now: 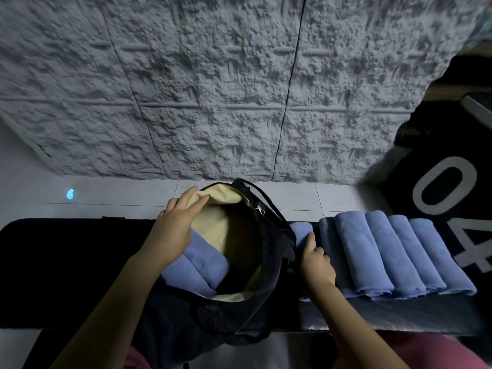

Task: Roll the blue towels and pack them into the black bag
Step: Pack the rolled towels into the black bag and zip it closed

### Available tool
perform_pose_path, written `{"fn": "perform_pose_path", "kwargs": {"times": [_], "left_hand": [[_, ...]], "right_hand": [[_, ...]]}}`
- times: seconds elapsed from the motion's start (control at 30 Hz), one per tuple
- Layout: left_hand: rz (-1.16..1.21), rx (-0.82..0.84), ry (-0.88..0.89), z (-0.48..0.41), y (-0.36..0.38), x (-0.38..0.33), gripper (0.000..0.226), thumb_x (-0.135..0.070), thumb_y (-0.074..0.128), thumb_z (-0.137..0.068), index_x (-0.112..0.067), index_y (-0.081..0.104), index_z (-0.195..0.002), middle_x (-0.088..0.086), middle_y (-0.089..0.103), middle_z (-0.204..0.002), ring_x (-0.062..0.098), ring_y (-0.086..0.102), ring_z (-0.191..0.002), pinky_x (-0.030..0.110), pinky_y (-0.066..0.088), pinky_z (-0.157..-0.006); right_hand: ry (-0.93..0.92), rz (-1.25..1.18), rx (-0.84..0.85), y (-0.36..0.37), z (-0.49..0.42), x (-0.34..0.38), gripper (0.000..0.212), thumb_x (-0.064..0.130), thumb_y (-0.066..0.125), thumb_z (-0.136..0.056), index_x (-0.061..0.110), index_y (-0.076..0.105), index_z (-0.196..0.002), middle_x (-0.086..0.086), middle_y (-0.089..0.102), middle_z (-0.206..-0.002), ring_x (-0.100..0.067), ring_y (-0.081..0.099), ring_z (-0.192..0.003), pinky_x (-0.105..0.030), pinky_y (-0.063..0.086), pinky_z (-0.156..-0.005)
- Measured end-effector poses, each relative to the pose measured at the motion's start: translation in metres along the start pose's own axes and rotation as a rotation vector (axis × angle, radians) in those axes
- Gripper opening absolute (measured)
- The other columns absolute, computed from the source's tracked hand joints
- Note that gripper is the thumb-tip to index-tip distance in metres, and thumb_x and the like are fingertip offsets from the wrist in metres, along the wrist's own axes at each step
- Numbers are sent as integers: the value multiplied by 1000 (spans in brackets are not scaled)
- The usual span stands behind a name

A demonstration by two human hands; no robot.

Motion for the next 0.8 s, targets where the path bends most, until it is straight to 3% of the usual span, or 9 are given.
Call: {"fn": "perform_pose_path", "kwargs": {"times": [0.1,0.23,0.33,0.37,0.43,0.53,0.6,0.7,0.8], "left_hand": [[60,-37,11,4,1,2,85,18,41,-73,-31,35,-143,-5,17,-156,25,35,-125,42,45,-87],[84,-163,56,8,-14,-12,57,-1,60,-81,-22,52,-133,3,28,-152,25,27,-134,44,35,-102],[428,-328,137,11,-35,-37,24,-21,57,-87,-18,67,-110,-5,57,-122,14,54,-111,34,47,-90],[656,-284,54,11,-34,-42,22,-25,54,-92,-15,68,-106,-5,63,-110,11,61,-99,31,50,-83],[1262,44,-254,13,-11,-58,39,-33,43,-98,-4,64,-112,5,69,-97,12,67,-84,26,54,-75],[1859,458,-582,28,12,-85,64,-57,34,-91,-5,58,-120,14,68,-107,24,67,-95,36,55,-83],[1885,477,-593,31,9,-84,63,-59,44,-83,-11,57,-122,13,66,-116,26,65,-104,41,53,-88],[1740,427,-577,37,7,-76,55,-37,63,-76,-9,55,-123,12,68,-114,26,66,-104,42,55,-86],[1816,374,-636,41,10,-70,45,-17,62,-84,-2,51,-126,16,67,-114,29,65,-104,42,56,-83]], "right_hand": [[16,-85,-4,0,-2,-2,65,17,39,-93,14,2,-147,-22,43,-131,-38,47,-114,-44,43,-90],[-28,-406,-166,-57,15,1,61,23,61,-82,11,33,-135,-19,61,-108,-36,59,-95,-33,42,-73],[-126,-751,-130,-112,42,19,42,22,60,-86,16,48,-126,-3,62,-107,-19,58,-99,-20,41,-70],[-155,-892,-35,-123,53,30,36,22,57,-89,19,50,-124,0,62,-106,-10,60,-96,-15,42,-68],[-247,-1118,218,-135,73,58,17,20,49,-97,19,56,-112,6,64,-97,7,63,-80,-9,46,-63],[-291,-1273,495,-125,88,91,14,14,47,-97,22,57,-102,6,67,-94,7,66,-70,-8,48,-57],[-334,-1118,433,-114,90,102,23,12,59,-91,20,55,-113,1,68,-104,7,64,-78,-8,48,-64],[-477,-793,286,-103,93,113,49,19,74,-80,25,49,-121,7,65,-109,4,61,-95,-19,50,-83],[-481,-918,407,-109,94,108,43,32,72,-83,25,54,-121,9,67,-112,-2,61,-105,-20,50,-89]]}}
Point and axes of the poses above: each hand's wrist, its own z-axis away from the middle knuckle, its own y-axis out of the palm, x = y × z, the point moved 7 cm from there along -z, towards the middle knuckle
